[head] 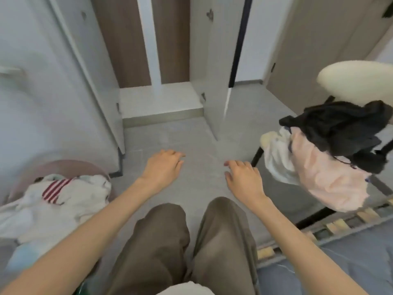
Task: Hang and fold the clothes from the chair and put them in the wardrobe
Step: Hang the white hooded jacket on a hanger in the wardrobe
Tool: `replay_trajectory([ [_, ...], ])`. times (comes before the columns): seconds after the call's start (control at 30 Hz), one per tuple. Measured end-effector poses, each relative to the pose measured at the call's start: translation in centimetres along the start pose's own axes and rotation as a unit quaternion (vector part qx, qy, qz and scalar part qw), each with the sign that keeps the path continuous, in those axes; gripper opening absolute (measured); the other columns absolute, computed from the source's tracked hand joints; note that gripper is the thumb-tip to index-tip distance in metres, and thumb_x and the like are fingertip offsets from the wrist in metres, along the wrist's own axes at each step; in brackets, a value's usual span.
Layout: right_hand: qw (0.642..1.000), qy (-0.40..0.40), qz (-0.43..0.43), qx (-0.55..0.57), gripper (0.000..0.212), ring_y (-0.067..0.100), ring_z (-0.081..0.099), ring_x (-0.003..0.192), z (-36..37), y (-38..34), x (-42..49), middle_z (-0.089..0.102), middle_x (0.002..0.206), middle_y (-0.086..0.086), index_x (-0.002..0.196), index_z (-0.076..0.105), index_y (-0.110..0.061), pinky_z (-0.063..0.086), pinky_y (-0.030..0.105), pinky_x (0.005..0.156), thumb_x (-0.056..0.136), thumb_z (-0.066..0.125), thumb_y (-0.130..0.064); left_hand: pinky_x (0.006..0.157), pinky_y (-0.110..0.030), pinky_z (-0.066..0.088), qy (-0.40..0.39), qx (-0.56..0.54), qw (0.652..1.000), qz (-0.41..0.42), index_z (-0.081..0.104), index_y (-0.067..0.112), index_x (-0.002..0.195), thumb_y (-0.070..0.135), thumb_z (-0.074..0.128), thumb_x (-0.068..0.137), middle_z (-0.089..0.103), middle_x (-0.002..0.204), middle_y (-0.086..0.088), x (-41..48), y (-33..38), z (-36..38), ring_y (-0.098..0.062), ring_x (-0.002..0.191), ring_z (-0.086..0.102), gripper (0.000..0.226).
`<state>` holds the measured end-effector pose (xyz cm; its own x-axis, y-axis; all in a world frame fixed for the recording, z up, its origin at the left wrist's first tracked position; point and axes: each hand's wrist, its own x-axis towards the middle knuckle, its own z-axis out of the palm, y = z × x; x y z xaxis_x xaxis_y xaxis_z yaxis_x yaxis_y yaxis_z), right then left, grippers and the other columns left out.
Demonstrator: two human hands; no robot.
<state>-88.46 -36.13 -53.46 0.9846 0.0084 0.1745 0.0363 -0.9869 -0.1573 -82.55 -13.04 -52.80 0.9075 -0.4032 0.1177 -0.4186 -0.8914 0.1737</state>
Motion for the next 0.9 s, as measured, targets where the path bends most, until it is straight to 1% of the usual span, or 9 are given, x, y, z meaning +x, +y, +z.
replay_trajectory([
  [0.1, 0.997, -0.024, -0.073, 0.009, 0.034, 0.028, 0.053, 0.117, 1.7, -5.6, 3.5, 0.061, 0.125, 0.004, 0.13, 0.052, -0.018, 0.041, 0.038, 0.091, 0.098, 0.046, -0.025, 0.09, -0.039, 0.046, 0.014, 0.001, 0.996, -0.09, 0.053, 0.019, 0.134, 0.029, 0.04, 0.1, 0.059, 0.128, -0.008, -3.4, -6.0, -0.7, -0.031, 0.117, 0.054, 0.037],
  [0.27, 0.982, -0.06, -0.158, 0.084, 0.032, 0.025, 0.053, 0.117, 4.8, -15.5, 6.8, 0.061, 0.126, 0.003, 0.128, 0.054, -0.018, 0.042, 0.038, 0.093, 0.099, 0.046, -0.026, 0.086, -0.039, 0.047, 0.034, -0.023, 0.972, -0.23, 0.053, 0.017, 0.133, 0.027, 0.045, 0.098, 0.061, 0.122, -0.01, -11.1, -14.6, -0.6, -0.032, 0.11, 0.056, 0.037],
  [0.37, 0.967, -0.112, -0.197, 0.115, 0.031, 0.024, 0.054, 0.117, 7.2, -21.3, 7.1, 0.06, 0.127, 0.002, 0.128, 0.055, -0.019, 0.043, 0.037, 0.094, 0.1, 0.045, -0.028, 0.089, -0.039, 0.047, 0.024, -0.05, 0.946, -0.318, 0.046, 0.018, 0.138, 0.031, 0.042, 0.099, 0.056, 0.13, -0.008, -15.9, -18.9, 0.5, -0.029, 0.114, 0.054, 0.041],
  [0.47, 0.953, -0.151, -0.228, 0.133, 0.03, 0.024, 0.054, 0.115, 10.2, -26.3, 6.9, 0.06, 0.128, 0.003, 0.126, 0.056, -0.018, 0.043, 0.041, 0.097, 0.099, 0.045, -0.027, 0.092, -0.039, 0.044, -0.014, -0.074, 0.92, -0.386, 0.04, 0.019, 0.142, 0.033, 0.041, 0.1, 0.05, 0.137, -0.007, -20.0, -22.7, 2.5, -0.028, 0.119, 0.05, 0.045],
  [0.6, 0.942, -0.197, -0.256, 0.087, 0.032, 0.026, 0.052, 0.116, 14.2, -31.2, 6.2, 0.058, 0.13, 0.004, 0.129, 0.053, -0.019, 0.041, 0.038, 0.095, 0.099, 0.044, -0.027, 0.099, -0.041, 0.04, -0.104, -0.098, 0.894, -0.425, 0.028, 0.02, 0.148, 0.038, 0.041, 0.099, 0.04, 0.145, -0.009, -23.4, -26.2, 5.5, -0.031, 0.127, 0.042, 0.054],
  [0.7, 0.931, -0.247, -0.263, 0.057, 0.037, 0.029, 0.052, 0.116, 17.4, -33.8, 5.6, 0.052, 0.136, 0.004, 0.133, 0.047, -0.023, 0.042, 0.038, 0.095, 0.098, 0.045, -0.033, 0.107, -0.042, 0.035, -0.171, -0.12, 0.881, -0.424, 0.016, 0.024, 0.152, 0.048, 0.046, 0.095, 0.024, 0.155, -0.009, -24.6, -27.7, 7.6, -0.031, 0.137, 0.029, 0.068],
  [0.77, 0.918, -0.297, -0.259, 0.04, 0.043, 0.032, 0.05, 0.119, 19.8, -35.0, 5.2, 0.043, 0.143, 0.004, 0.138, 0.04, -0.028, 0.043, 0.04, 0.096, 0.097, 0.047, -0.038, 0.111, -0.043, 0.028, -0.21, -0.135, 0.873, -0.418, 0.006, 0.03, 0.153, 0.055, 0.051, 0.09, 0.012, 0.159, -0.006, -25.2, -28.5, 8.7, -0.03, 0.144, 0.016, 0.081],
  [0.83, 0.901, -0.349, -0.255, 0.025, 0.05, 0.035, 0.047, 0.123, 22.0, -36.0, 4.9, 0.031, 0.152, 0.005, 0.142, 0.033, -0.033, 0.043, 0.043, 0.099, 0.095, 0.049, -0.041, 0.113, -0.044, 0.025, -0.234, -0.144, 0.866, -0.418, 0.0, 0.034, 0.152, 0.06, 0.055, 0.085, 0.004, 0.16, -0.005, -25.7, -29.2, 9.7, -0.03, 0.146, 0.006, 0.09],
  [0.9, 0.884, -0.402, -0.238, 0.03, 0.057, 0.037, 0.042, 0.129, 24.0, -36.7, 4.6, 0.019, 0.157, 0.005, 0.145, 0.026, -0.037, 0.039, 0.046, 0.104, 0.094, 0.05, -0.04, 0.112, -0.045, 0.026, -0.243, -0.15, 0.862, -0.418, -0.003, 0.036, 0.152, 0.061, 0.059, 0.082, 0.003, 0.16, -0.006, -25.8, -29.7, 10.7, -0.032, 0.146, 0.005, 0.096],
])
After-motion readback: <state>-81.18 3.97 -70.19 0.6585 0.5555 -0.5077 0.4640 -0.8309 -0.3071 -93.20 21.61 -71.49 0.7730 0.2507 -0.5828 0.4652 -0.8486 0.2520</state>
